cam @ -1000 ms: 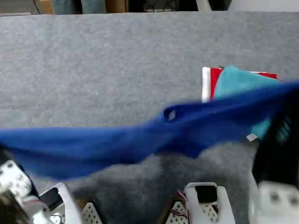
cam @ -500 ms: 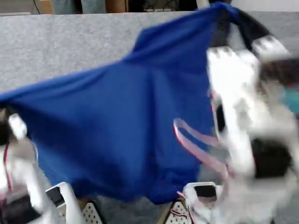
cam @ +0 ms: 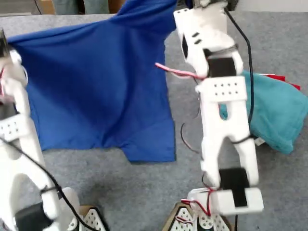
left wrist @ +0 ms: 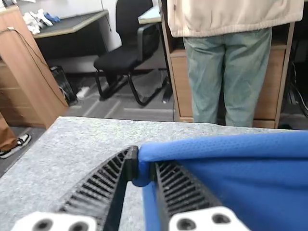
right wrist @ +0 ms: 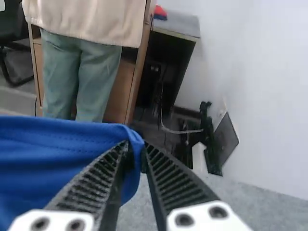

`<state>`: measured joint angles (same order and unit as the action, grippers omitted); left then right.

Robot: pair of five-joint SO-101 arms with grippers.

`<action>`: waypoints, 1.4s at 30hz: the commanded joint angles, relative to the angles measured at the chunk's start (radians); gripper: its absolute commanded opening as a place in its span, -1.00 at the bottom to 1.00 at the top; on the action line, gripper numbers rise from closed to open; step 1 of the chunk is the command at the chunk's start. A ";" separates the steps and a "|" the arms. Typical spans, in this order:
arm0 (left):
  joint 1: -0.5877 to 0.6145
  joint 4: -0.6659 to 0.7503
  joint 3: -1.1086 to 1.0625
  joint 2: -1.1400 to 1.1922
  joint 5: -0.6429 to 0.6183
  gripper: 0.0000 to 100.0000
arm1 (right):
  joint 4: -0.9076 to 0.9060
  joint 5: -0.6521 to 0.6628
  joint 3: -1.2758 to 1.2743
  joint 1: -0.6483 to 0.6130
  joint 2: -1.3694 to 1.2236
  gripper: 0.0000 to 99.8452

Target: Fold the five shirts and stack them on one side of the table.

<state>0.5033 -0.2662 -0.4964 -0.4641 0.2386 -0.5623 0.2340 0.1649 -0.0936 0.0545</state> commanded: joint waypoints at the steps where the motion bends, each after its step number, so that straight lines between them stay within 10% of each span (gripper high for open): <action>1: -0.018 -0.129 0.145 0.028 0.009 -0.94 | -0.118 -0.003 0.179 -0.005 -0.044 -0.97; 19: 0.045 -0.374 -0.444 -0.304 0.209 -0.94 | -1.000 0.229 0.116 -0.199 0.143 -0.97; 42: 0.110 -0.121 -0.921 -0.423 0.298 -0.94 | -0.799 0.331 -1.109 -0.187 1.010 -0.97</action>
<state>0.6229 -0.4058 -1.4216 -0.8753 0.5317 -1.3817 0.5286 -0.9137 -0.2931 1.0226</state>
